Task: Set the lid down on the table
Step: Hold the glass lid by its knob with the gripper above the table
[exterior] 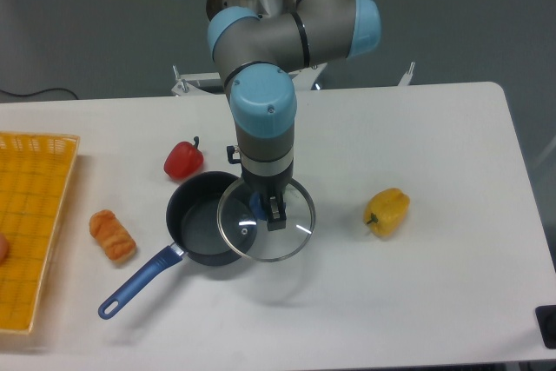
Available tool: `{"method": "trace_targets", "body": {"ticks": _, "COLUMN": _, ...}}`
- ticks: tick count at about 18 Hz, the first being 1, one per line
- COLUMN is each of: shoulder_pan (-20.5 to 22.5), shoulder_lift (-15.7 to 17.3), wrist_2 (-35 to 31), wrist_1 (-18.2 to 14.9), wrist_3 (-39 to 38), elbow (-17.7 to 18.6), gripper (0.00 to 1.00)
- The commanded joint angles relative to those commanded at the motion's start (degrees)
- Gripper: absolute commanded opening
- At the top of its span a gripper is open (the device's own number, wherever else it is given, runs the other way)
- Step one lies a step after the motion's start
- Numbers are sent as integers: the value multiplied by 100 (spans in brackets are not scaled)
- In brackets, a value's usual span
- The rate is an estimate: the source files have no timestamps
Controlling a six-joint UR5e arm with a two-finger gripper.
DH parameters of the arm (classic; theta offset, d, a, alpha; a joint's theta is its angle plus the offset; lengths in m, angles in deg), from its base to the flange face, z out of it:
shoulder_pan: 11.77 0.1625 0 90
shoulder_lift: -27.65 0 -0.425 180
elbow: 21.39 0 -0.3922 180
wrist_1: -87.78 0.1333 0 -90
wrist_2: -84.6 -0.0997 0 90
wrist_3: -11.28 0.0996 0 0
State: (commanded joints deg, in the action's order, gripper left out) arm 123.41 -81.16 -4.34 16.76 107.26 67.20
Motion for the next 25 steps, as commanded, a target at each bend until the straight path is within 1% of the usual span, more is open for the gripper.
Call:
{"method": "trace_targets", "body": {"ticks": 6, "shoulder_pan": 44, "shoulder_lift": 9, "wrist_2": 35, "wrist_1": 44, "wrist_3": 0, "elbow": 35, "gripper": 64}}
{"method": "trace_targets", "body": {"ticks": 8, "shoulder_pan": 88, "shoulder_lift": 18, "wrist_2": 53, "wrist_1": 53, "wrist_3": 0, "elbow": -87, "gripper": 64}}
{"method": "trace_targets", "body": {"ticks": 10, "shoulder_pan": 79, "shoulder_lift": 44, "wrist_2": 35, "wrist_1": 62, "wrist_3": -9, "elbow": -114, "gripper": 64}}
{"method": "trace_targets", "body": {"ticks": 19, "shoulder_pan": 53, "shoulder_lift": -53, "wrist_2": 26, "wrist_1": 167, "wrist_3": 0, "elbow": -114, "gripper": 64}}
{"method": "trace_targets", "body": {"ticks": 22, "shoulder_pan": 70, "shoulder_lift": -114, "wrist_2": 9, "wrist_1": 377, "wrist_3": 9, "elbow": -114, "gripper": 64}}
{"method": "trace_targets", "body": {"ticks": 25, "shoulder_pan": 97, "shoulder_lift": -140, "wrist_2": 9, "wrist_1": 404, "wrist_3": 18, "elbow": -114, "gripper": 64}}
